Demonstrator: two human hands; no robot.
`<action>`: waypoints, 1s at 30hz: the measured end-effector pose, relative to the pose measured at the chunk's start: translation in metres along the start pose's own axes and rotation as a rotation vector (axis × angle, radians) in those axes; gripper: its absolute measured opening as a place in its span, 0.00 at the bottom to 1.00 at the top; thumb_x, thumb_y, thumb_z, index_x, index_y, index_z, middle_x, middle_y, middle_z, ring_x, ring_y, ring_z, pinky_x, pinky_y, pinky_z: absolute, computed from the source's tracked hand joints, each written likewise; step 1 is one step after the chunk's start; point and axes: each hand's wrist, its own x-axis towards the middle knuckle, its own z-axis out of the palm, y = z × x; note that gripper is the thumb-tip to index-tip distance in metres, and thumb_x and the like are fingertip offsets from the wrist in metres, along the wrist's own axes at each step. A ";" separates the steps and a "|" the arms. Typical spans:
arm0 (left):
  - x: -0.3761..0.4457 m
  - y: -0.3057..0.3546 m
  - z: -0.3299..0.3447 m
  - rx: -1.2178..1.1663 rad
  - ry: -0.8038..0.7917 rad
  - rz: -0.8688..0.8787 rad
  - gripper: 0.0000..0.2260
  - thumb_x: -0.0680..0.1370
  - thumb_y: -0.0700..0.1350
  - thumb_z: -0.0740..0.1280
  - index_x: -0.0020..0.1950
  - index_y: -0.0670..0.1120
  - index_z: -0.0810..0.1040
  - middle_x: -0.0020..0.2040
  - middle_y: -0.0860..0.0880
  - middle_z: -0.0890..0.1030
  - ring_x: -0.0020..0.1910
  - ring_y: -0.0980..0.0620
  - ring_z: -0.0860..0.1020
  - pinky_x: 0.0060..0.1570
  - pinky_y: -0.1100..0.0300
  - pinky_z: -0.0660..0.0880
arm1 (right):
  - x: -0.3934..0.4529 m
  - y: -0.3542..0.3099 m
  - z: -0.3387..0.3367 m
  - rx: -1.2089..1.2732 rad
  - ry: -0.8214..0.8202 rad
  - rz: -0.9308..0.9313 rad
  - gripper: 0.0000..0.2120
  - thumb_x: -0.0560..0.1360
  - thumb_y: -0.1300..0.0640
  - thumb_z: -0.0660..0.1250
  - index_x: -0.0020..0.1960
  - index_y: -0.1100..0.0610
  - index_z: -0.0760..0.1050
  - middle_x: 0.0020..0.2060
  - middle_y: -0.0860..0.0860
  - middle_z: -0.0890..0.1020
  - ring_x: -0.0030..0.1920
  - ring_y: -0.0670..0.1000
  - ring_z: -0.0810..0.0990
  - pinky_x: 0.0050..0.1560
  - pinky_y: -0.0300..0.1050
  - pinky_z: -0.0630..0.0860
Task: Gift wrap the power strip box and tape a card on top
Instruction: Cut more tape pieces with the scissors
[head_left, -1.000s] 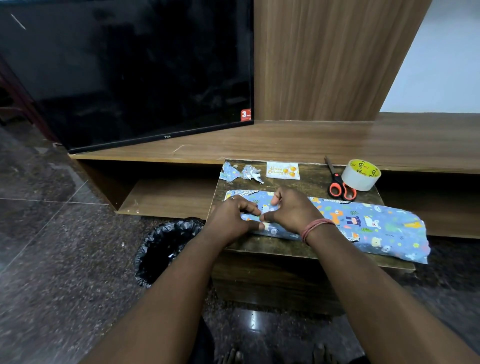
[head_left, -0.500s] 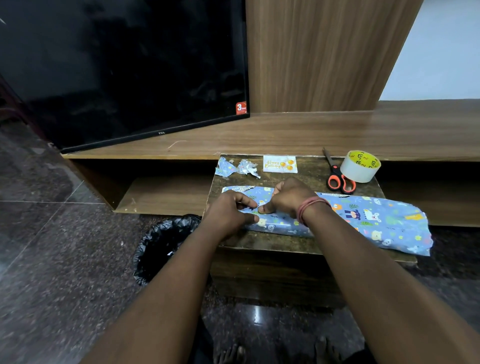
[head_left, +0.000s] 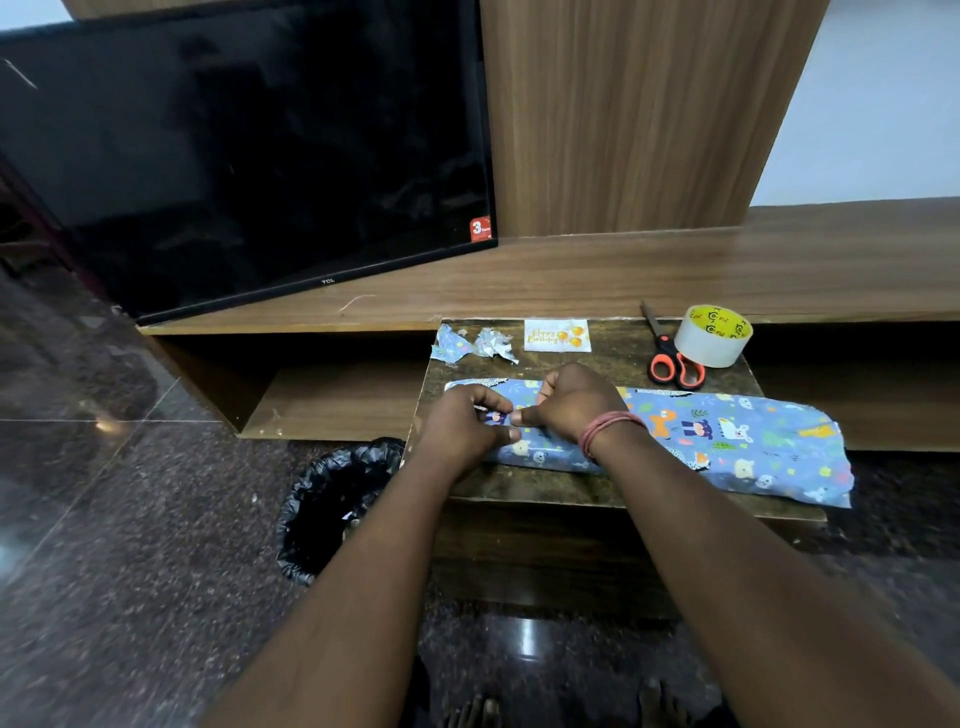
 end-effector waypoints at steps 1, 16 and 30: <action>-0.001 0.001 0.002 0.027 0.013 0.004 0.11 0.69 0.40 0.81 0.48 0.48 0.85 0.44 0.53 0.84 0.46 0.54 0.79 0.45 0.60 0.74 | 0.000 0.001 0.002 -0.010 0.011 -0.009 0.21 0.62 0.41 0.82 0.40 0.53 0.76 0.40 0.52 0.84 0.44 0.55 0.83 0.45 0.46 0.77; 0.002 0.006 0.008 0.176 0.067 0.026 0.14 0.66 0.52 0.83 0.47 0.51 0.84 0.44 0.56 0.84 0.43 0.59 0.80 0.40 0.65 0.73 | -0.022 0.011 -0.027 0.176 -0.192 -0.128 0.17 0.66 0.54 0.83 0.47 0.58 0.79 0.31 0.47 0.77 0.27 0.42 0.73 0.27 0.37 0.67; 0.001 0.012 0.014 0.109 0.052 -0.032 0.11 0.70 0.42 0.81 0.49 0.49 0.84 0.42 0.54 0.81 0.42 0.54 0.77 0.38 0.65 0.70 | -0.014 0.012 -0.027 0.070 -0.235 -0.147 0.09 0.72 0.59 0.77 0.50 0.55 0.79 0.36 0.48 0.77 0.30 0.47 0.74 0.29 0.38 0.69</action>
